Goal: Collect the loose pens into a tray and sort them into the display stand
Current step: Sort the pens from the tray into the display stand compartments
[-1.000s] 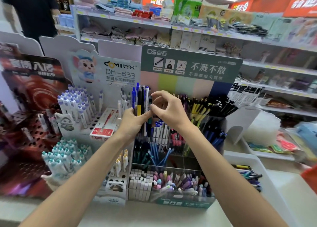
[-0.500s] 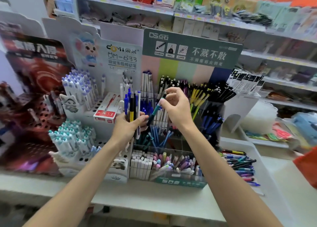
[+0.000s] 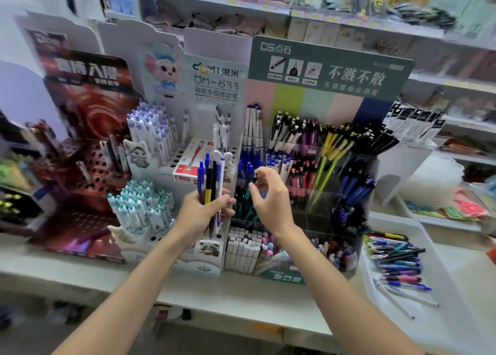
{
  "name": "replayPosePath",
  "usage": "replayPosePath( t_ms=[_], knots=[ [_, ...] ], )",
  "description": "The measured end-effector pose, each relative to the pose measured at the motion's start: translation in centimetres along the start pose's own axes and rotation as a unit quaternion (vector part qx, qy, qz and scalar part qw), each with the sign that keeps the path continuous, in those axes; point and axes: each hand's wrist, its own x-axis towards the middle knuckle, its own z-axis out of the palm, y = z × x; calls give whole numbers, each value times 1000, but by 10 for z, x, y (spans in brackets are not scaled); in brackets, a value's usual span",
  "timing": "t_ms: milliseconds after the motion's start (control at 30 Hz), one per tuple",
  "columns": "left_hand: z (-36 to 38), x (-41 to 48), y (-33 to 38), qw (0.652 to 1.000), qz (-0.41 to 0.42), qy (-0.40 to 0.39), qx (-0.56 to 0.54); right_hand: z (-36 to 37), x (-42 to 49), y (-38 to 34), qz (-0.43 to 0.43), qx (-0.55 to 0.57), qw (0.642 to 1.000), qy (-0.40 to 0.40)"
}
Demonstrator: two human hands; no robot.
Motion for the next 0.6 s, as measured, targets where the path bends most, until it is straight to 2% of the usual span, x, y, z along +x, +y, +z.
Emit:
replayPosePath(
  t_ms=[133, 300, 367, 500, 600],
  knots=[
    [0, 1, 0, 999, -19, -41, -10, 10, -11, 13, -18, -77, 996, -47],
    [4, 5, -4, 997, -33, -62, -24, 9, -19, 24, -81, -184, 975, -97],
    [9, 9, -5, 997, -38, -66, -26, -1, -18, 20, -80, -147, 983, -69],
    [27, 21, 0, 995, -36, -84, -31, -33, 8, -8, -29, -4, 1000, 8],
    [46, 29, 9, 994, -15, -104, -19, -50, 35, -22, 21, 61, 998, -10]
  ],
)
